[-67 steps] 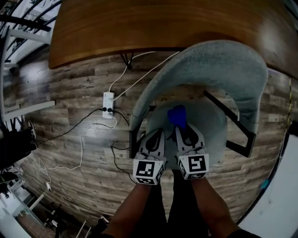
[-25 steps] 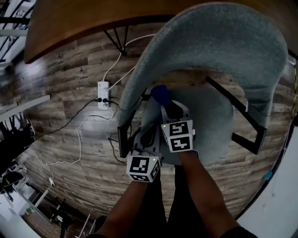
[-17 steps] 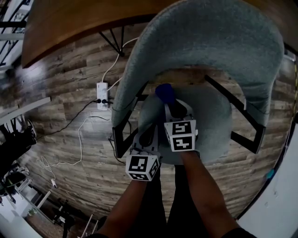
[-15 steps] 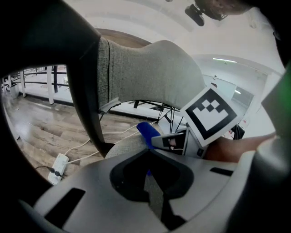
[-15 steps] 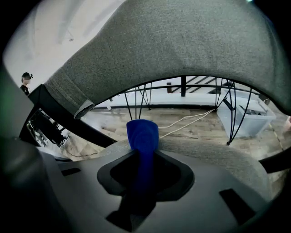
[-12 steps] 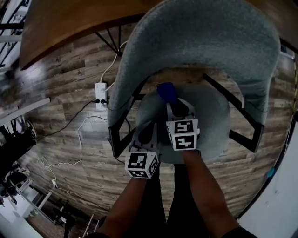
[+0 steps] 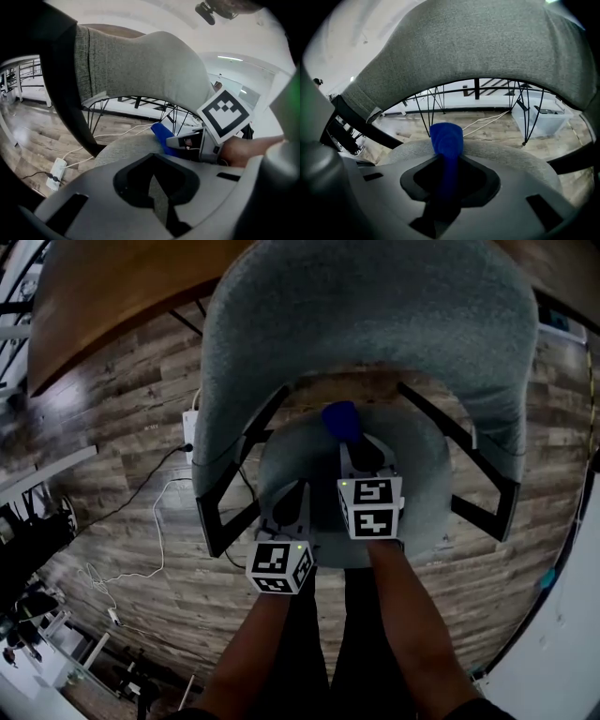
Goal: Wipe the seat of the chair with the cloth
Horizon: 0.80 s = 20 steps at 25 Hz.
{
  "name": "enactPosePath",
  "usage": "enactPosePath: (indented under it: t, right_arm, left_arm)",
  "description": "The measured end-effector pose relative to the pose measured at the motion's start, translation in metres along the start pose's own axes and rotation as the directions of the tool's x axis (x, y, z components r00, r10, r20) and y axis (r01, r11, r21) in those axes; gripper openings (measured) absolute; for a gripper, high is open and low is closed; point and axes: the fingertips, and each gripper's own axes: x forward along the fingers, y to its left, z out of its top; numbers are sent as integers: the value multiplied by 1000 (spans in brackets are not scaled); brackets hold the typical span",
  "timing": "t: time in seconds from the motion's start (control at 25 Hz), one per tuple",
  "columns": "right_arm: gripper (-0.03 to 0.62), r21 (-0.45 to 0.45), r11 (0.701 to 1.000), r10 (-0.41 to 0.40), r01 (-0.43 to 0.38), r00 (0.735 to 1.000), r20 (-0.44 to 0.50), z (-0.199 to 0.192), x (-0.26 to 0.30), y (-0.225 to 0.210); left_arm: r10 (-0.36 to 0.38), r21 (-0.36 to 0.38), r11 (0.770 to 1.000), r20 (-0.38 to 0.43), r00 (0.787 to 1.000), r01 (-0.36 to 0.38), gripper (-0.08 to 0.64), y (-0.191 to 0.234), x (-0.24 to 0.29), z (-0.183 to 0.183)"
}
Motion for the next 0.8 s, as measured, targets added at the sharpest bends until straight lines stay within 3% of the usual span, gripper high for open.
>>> enactPosePath:
  t: [0.8]
  right_arm:
    - [103,87,987,-137,137,991,-12,-17,-33,-78]
  left_arm:
    - [-49,49,998,-19,999,50,3,-31,35,9]
